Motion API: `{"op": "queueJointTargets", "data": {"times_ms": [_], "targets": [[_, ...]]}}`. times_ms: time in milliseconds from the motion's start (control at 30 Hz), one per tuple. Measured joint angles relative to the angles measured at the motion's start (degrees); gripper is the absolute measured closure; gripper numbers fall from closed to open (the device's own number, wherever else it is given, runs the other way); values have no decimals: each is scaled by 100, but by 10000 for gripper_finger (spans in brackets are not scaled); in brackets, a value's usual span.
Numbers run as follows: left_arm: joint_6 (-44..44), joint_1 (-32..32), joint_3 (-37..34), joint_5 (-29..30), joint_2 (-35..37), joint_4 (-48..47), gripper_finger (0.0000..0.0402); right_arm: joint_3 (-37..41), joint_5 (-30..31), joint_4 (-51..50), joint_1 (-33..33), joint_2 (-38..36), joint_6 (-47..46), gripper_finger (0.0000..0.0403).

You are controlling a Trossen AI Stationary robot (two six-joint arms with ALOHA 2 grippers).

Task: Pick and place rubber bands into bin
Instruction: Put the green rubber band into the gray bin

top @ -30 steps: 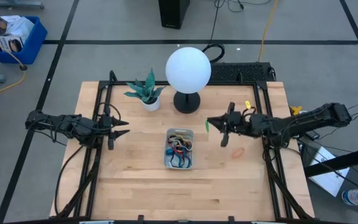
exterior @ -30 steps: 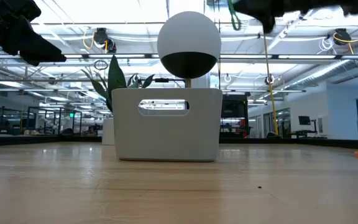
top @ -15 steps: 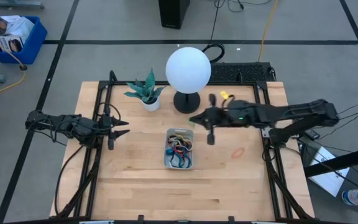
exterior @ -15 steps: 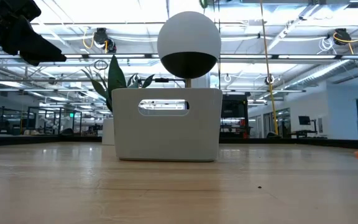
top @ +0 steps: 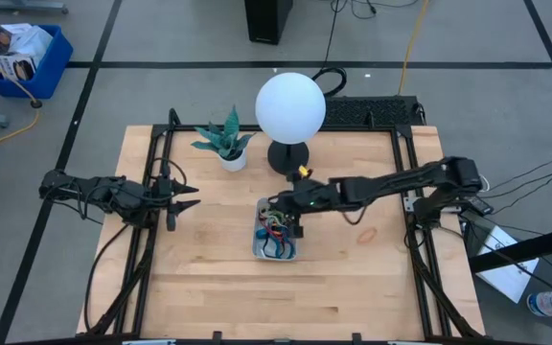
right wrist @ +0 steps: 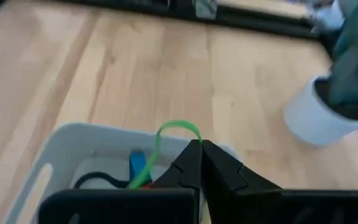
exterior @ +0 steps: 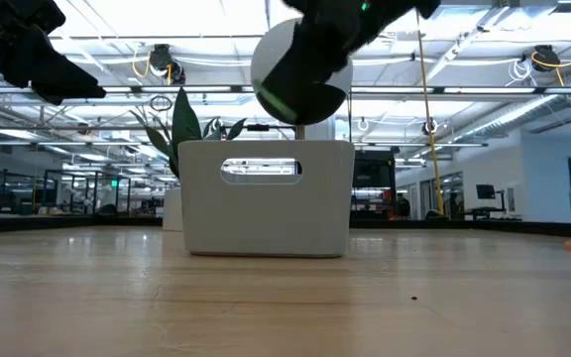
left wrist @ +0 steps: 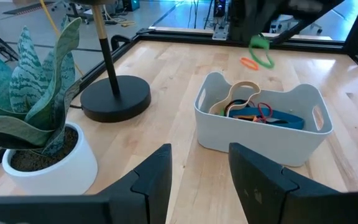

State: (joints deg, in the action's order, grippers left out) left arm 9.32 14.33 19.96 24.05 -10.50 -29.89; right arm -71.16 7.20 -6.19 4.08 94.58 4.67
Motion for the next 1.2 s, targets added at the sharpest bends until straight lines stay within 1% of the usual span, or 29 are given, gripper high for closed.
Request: {"op": "queueJointTargets", "data": {"times_ms": [167, 367, 500, 933, 1200], "targets": [[-12, -1, 0, 0, 2, -3, 236, 0, -16, 40, 0, 483, -97, 403], [-14, -1, 0, 0, 1, -5, 236, 0, -440, 21, 0, 955, -291, 403], [-13, -2, -1, 0, 0, -9, 236, 0, -450, 3, 0, 1164, -359, 403], [-15, -2, 1, 0, 2, -39, 236, 0, -434, 19, 0, 1218, -552, 402], [-14, 0, -1, 0, 0, -39, 236, 0, -414, 37, -2, 1218, -501, 384]]}}
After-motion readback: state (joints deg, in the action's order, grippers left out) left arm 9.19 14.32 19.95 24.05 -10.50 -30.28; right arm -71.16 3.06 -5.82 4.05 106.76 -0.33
